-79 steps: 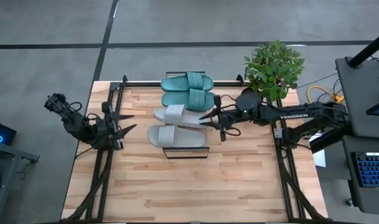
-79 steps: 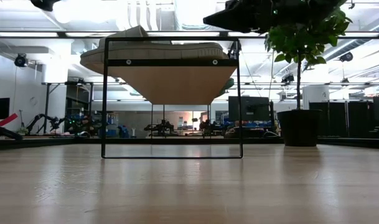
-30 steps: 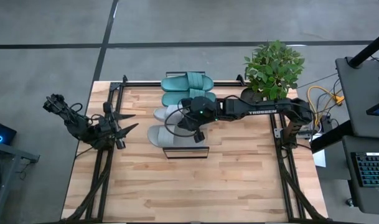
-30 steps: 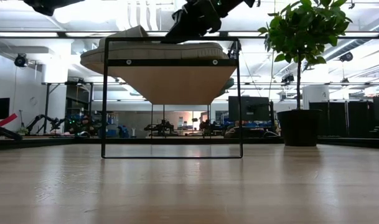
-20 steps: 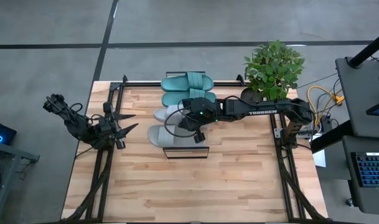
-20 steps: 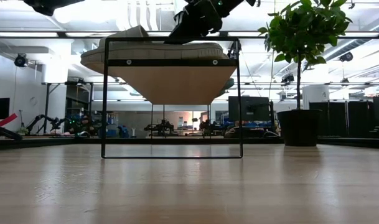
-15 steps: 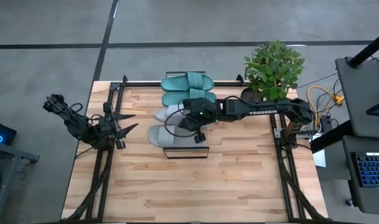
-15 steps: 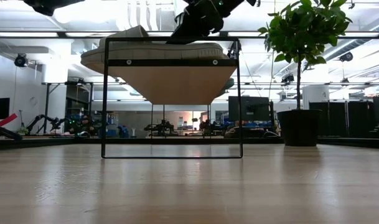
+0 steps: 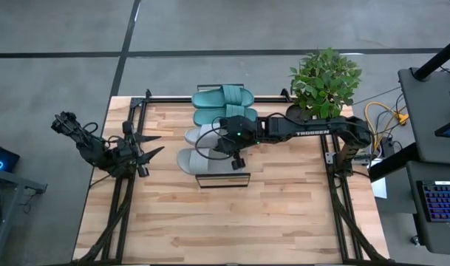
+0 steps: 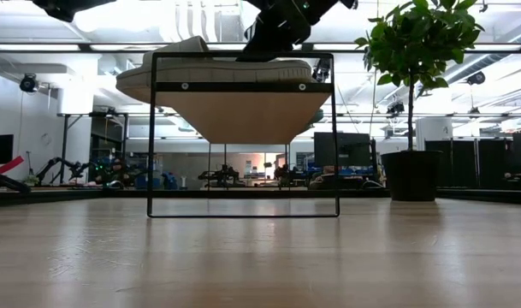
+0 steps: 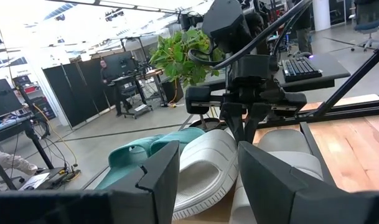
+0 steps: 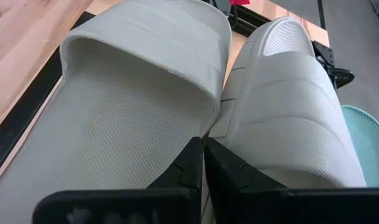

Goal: Pick and place slides into the shelf
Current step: Put the gray slide on the shelf

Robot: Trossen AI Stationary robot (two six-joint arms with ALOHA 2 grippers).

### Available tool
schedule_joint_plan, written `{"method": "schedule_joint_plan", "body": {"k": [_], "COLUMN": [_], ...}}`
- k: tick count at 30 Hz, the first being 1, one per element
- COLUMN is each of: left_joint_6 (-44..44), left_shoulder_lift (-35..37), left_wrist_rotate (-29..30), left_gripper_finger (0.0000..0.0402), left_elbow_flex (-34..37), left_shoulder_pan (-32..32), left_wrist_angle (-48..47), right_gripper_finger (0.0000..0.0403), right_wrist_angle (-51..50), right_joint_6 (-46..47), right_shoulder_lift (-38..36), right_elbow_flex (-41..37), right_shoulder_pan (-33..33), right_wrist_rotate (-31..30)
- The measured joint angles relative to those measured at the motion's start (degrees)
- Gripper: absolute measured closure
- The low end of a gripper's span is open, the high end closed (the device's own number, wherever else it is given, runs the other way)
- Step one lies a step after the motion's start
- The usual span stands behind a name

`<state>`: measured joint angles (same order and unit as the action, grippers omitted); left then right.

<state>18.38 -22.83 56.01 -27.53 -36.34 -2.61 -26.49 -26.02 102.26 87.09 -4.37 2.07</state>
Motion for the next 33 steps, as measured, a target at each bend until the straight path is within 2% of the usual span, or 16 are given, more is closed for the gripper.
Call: {"method": "schedule_joint_plan", "body": {"k": [4, 18, 25, 33], "left_joint_6": [-0.01, -0.15, -0.21, -0.21], "left_shoulder_lift": [0.0, -0.12, 0.04, 0.02], "left_wrist_rotate": [0.0, -0.02, 0.0, 0.0], "left_gripper_finger": [0.0253, 0.0253, 0.0253, 0.0253], "left_elbow_flex": [0.0, 0.3, 0.79, 0.94], "left_shoulder_pan": [-0.02, 0.0, -0.01, 0.0], "left_wrist_angle": [0.0, -0.11, -0.06, 0.03], "right_gripper_finger": [0.0394, 0.0394, 0.0394, 0.0394], "right_wrist_angle": [0.1, -3.32, -9.21, -9.64], "right_joint_6": [-0.37, -1.54, -0.76, -0.99], "right_shoulder_lift": [-0.33, -2.55, -1.92, -1.92], "right_elbow_flex": [0.43, 4.52, 4.5, 4.52], "right_shoulder_pan": [-0.09, 0.27, -0.12, -0.31], "right_wrist_rotate": [2.15, 2.43, 0.69, -1.77]}}
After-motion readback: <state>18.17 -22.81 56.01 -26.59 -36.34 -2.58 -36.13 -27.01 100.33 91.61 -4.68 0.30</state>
